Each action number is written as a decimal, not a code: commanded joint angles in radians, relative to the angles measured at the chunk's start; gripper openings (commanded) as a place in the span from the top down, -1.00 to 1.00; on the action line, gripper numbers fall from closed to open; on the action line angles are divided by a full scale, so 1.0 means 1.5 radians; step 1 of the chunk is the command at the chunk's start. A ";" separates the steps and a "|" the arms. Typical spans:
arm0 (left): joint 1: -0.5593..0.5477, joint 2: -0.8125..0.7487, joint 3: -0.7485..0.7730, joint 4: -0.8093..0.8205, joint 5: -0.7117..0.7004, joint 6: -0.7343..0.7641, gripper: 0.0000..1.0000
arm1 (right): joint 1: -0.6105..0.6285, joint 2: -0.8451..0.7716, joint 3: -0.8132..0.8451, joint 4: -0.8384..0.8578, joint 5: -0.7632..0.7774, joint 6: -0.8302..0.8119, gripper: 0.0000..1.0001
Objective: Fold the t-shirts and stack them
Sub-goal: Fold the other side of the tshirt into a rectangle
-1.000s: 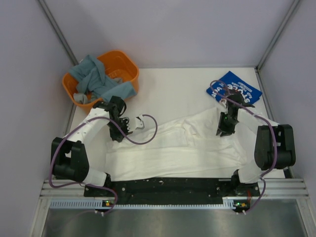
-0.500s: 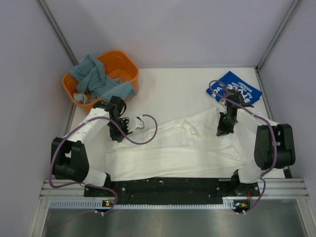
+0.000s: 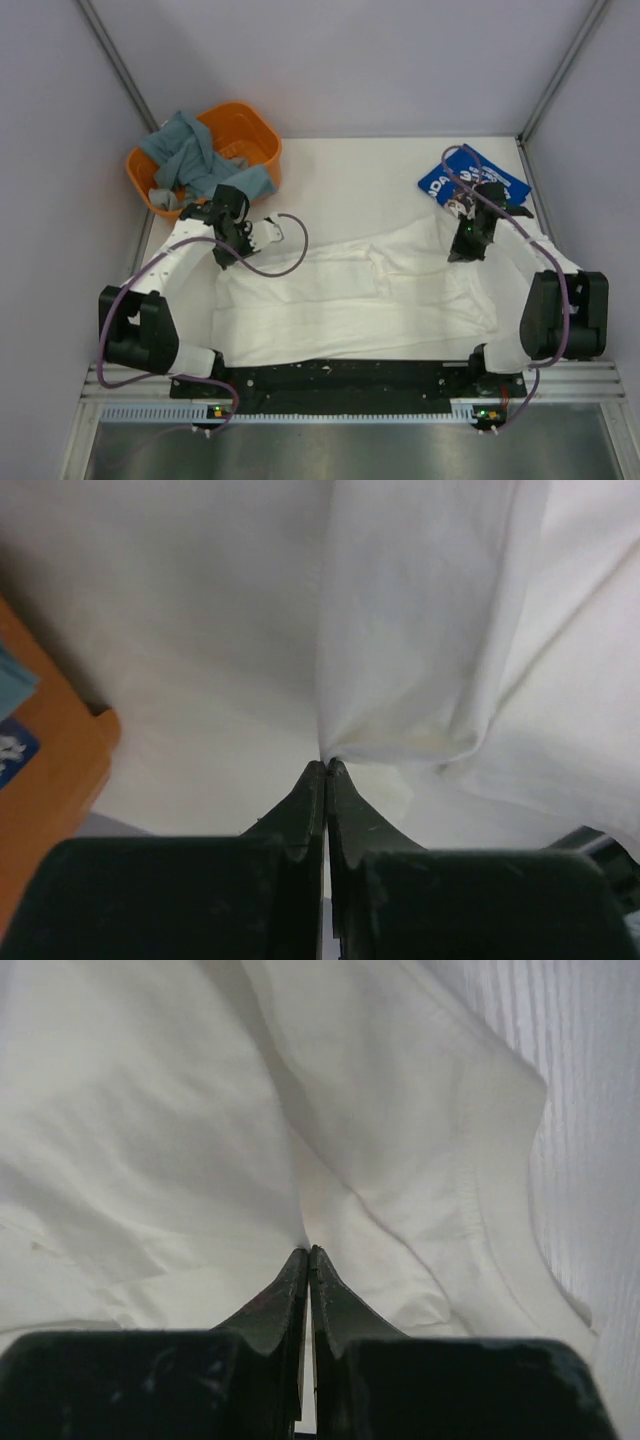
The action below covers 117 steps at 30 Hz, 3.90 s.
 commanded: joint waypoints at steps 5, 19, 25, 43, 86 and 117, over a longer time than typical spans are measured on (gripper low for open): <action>0.026 -0.019 0.063 0.143 -0.137 -0.020 1.00 | -0.054 -0.117 0.097 -0.048 -0.031 -0.016 1.00; 0.026 0.036 -0.006 0.049 0.055 0.056 0.94 | -0.059 -0.147 0.091 -0.047 -0.105 -0.002 1.00; 0.024 0.058 -0.030 -0.047 0.121 0.105 0.36 | -0.059 -0.143 0.084 -0.044 -0.106 -0.005 1.00; -0.011 0.045 -0.133 0.054 0.014 0.011 0.00 | -0.059 -0.141 0.071 -0.035 -0.107 -0.011 1.00; 0.008 0.067 -0.008 -0.053 0.016 -0.007 1.00 | -0.062 -0.163 0.079 -0.039 -0.092 -0.015 1.00; 0.167 0.043 0.080 0.005 -0.073 0.138 1.00 | -0.068 -0.319 0.079 -0.201 -0.159 0.013 1.00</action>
